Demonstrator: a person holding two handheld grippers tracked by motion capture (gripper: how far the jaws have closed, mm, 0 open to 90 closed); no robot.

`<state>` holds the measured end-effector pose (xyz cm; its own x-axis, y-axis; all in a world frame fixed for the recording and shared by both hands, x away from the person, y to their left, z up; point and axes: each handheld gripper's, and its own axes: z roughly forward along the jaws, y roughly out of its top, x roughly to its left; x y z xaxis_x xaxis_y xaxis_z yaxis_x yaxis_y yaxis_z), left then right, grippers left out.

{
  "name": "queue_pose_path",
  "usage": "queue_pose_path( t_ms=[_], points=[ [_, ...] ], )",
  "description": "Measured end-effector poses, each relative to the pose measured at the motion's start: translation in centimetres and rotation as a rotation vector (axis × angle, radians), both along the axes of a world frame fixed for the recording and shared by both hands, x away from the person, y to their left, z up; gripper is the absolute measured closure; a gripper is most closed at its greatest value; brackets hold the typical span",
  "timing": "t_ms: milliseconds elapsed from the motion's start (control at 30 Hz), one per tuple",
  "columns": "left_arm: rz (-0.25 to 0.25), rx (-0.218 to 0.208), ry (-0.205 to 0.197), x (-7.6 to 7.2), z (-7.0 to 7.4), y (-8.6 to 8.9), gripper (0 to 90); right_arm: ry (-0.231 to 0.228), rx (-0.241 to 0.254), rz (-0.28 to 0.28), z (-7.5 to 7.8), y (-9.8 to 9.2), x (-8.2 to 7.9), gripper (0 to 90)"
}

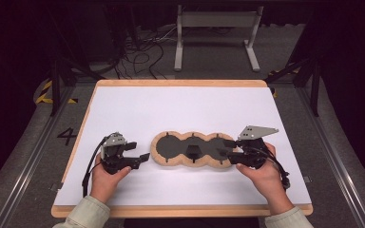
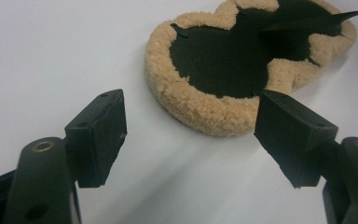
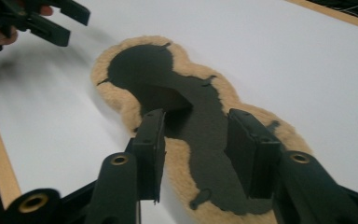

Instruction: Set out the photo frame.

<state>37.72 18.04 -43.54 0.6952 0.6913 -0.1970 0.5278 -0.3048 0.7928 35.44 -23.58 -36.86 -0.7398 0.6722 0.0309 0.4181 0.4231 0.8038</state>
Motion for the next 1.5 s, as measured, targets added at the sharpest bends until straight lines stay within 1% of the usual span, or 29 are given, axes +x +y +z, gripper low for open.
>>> queue_pose_path(
  t_ms=[67,133,200,300,333,400,433,467,533,567,600,633,667,700,733,800,867,933,1033,1100,1133,1200,1233,1267,1300,1367,1433,1467,1500],
  points=[
    [0.002,0.005,-0.005,0.0,0.0,0.0,25.8,-0.003,0.004,-0.03,0.0,-0.7,0.2,52.9],
    [0.002,0.009,0.004,0.0,0.1,0.0,25.8,0.0,0.007,-0.052,-0.1,-1.3,0.3,50.8],
    [0.011,0.01,0.006,0.0,0.2,0.0,25.7,0.001,-0.001,-0.075,-0.2,-1.8,0.5,48.5],
    [0.009,-0.002,0.033,-0.1,0.5,-0.3,25.2,0.017,0.006,-0.11,-0.5,-2.4,0.9,43.7],
    [0.007,0.001,0.035,-0.1,0.6,-0.4,25.0,0.02,0.005,-0.115,-0.6,-2.5,1.0,42.5],
    [0.003,-0.001,0.041,-0.1,0.6,-0.7,24.8,0.04,0.009,-0.13,-0.9,-2.9,1.3,40.0],
    [0.003,-0.001,0.041,-0.1,0.6,-0.7,24.6,0.04,0.009,-0.13,-0.9,-2.9,1.3,40.0],
    [0.001,0.008,0.049,0.0,0.5,-0.9,24.3,0.059,0.009,-0.14,-1.3,-3.0,1.6,38.5],
    [0.001,0.008,0.056,0.0,0.3,-1.0,24.2,0.066,0.007,-0.145,-1.4,-3.1,1.7,37.9],
    [0.001,0.005,0.075,0.2,0.0,-1.1,24.1,0.093,0.009,-0.153,-1.8,-3.2,2.0,35.6],
    [0.001,0.001,0.089,0.3,-0.2,-1.1,24.1,0.105,0.01,-0.161,-2.0,-3.3,2.1,34.2],
    [0.001,0.001,0.089,0.3,-0.2,-1.1,24.1,0.121,0.014,-0.169,-2.2,-3.4,2.2,33.1],
    [0.001,0.006,0.096,0.5,-0.4,-1.2,24.1,0.135,0.013,-0.172,-2.4,-3.4,2.4,32.2],
    [0.001,0.006,0.096,0.5,-0.4,-1.2,24.1,0.135,0.013,-0.172,-2.4,-3.4,2.4,32.2],
    [0.001,0.007,0.101,0.6,-0.5,-1.3,24.1,0.15,0.012,-0.172,-2.6,-3.4,2.5,30.7],
    [-0.001,0.008,0.114,0.8,-0.7,-1.6,24.1,0.186,-0.009,-0.173,-3.1,-3.3,2.8,27.8],
    [-0.01,0.024,0.119,1.0,-1.0,-1.9,23.8,0.211,-0.024,-0.177,-3.4,-3.2,3.0,25.8],
    [-0.015,0.035,0.128,1.1,-1.2,-2.2,24.4,0.233,-0.012,-0.181,-4.0,-3.3,3.2,25.3],
    [-0.017,0.039,0.153,1.3,-1.4,-2.3,24.4,0.261,-0.018,-0.193,-4.8,-3.6,3.5,23.2],
    [-0.021,0.037,0.168,1.5,-1.6,-2.4,23.5,0.288,-0.012,-0.195,-5.2,-3.9,3.7,21.6],
    [-0.025,0.032,0.175,1.6,-1.7,-2.5,22.2,0.301,-0.021,-0.2,-5.4,-3.9,3.8,20.1],
    [-0.051,0.03,0.179,1.7,-1.9,-2.7,19.8,0.314,-0.026,-0.2,-5.6,-3.9,4.0,18.9],
    [-0.051,0.03,0.179,1.7,-1.9,-2.7,18.8,0.314,-0.026,-0.2,-5.6,-3.9,4.0,18.9],
    [-0.063,0.027,0.178,1.8,-2.0,-2.9,18.8,0.313,-0.019,-0.202,-5.7,-4.0,3.9,18.8],
    [-0.066,0.029,0.178,1.8,-2.1,-3.0,18.4,0.318,-0.008,-0.204,-5.9,-4.0,4.0,18.5],
    [-0.073,0.038,0.188,1.9,-2.2,-3.3,18.1,0.332,-0.007,-0.199,-6.2,-4.0,4.0,17.6],
    [-0.07,0.035,0.194,2.0,-2.3,-3.5,17.6,0.341,-0.009,-0.199,-6.4,-3.9,4.1,17.6],
    [-0.075,0.042,0.207,2.0,-2.4,-3.7,17.5,0.346,-0.004,-0.198,-6.5,-3.9,4.1,17.6],
    [-0.075,0.042,0.207,2.0,-2.4,-3.7,17.1,0.35,-0.001,-0.194,-6.6,-3.9,4.1,17.3]
  ],
)
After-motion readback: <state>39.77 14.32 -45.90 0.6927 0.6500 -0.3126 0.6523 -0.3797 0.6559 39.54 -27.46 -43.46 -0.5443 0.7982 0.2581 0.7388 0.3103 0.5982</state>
